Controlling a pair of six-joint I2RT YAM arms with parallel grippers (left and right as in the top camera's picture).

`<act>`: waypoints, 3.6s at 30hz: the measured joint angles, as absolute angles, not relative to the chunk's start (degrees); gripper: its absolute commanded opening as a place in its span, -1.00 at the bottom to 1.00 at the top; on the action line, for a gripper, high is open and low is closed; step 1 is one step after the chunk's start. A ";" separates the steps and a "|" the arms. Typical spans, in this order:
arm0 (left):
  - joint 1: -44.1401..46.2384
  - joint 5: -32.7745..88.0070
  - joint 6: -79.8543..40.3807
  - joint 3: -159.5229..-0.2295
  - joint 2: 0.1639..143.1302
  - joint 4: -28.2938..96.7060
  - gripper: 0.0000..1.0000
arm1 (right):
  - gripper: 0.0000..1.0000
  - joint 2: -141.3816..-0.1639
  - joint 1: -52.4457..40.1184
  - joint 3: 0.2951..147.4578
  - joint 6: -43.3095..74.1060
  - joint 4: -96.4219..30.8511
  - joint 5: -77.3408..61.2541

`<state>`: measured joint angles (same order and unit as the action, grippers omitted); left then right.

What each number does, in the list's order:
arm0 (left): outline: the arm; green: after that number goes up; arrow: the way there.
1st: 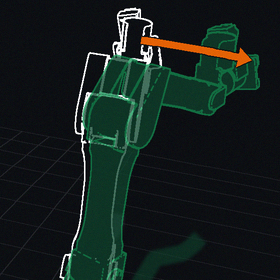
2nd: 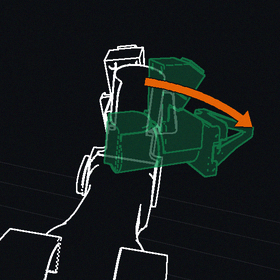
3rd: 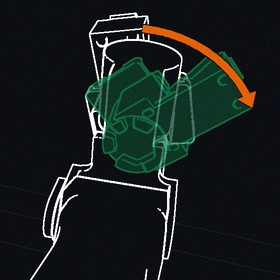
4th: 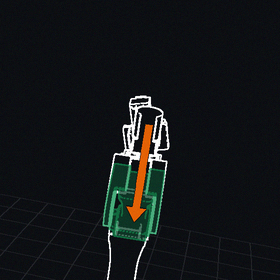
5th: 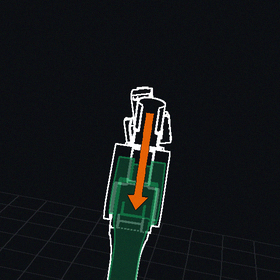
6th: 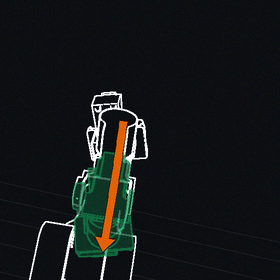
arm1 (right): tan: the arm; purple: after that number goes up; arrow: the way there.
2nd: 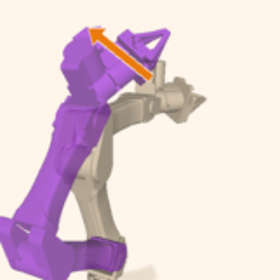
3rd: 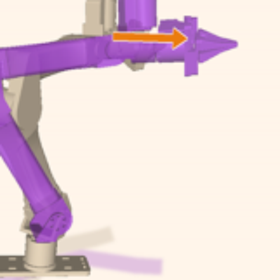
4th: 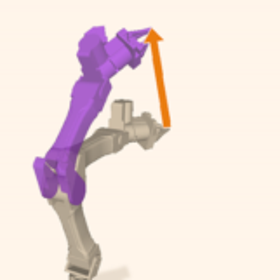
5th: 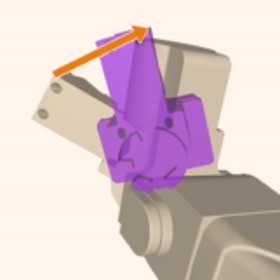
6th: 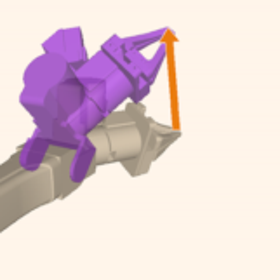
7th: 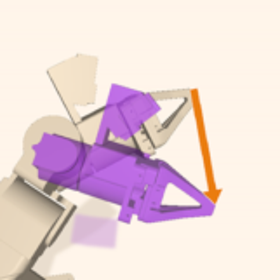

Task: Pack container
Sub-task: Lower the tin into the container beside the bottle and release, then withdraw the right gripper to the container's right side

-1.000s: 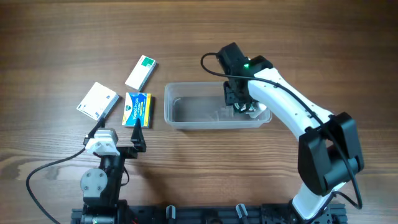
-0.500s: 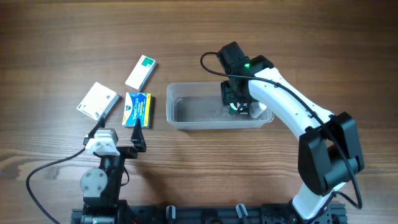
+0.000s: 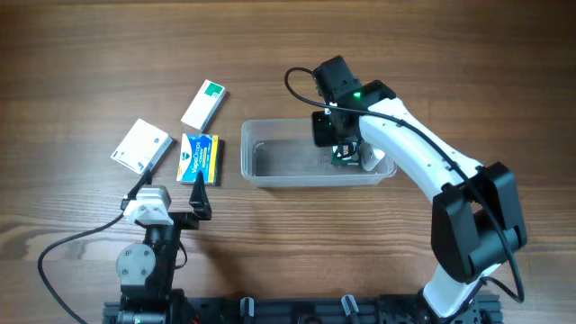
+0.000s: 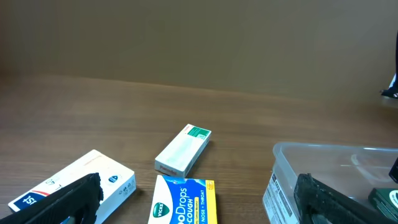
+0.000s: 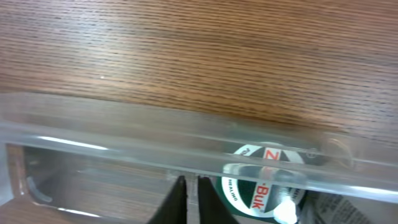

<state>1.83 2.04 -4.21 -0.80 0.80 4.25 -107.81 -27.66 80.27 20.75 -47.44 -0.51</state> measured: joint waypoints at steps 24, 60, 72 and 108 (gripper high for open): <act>1.83 2.04 -4.21 -0.80 0.80 4.25 1.00 | -0.91 -107.81 -30.46 71.77 23.79 -40.03 0.08; 1.83 2.04 -4.21 -0.80 0.80 4.23 1.00 | -0.91 -110.59 -30.46 71.77 24.62 -39.44 4.08; 1.83 2.04 -4.21 -0.80 0.80 4.25 1.00 | -0.91 -110.59 -30.46 71.77 25.52 -39.83 5.19; 1.83 2.04 -4.21 -0.80 0.80 4.25 0.99 | -0.92 -87.18 -21.67 81.03 22.26 -50.72 3.38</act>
<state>1.83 2.04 -4.21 -0.80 0.80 4.25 -87.18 -21.67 81.03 22.26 -50.72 3.38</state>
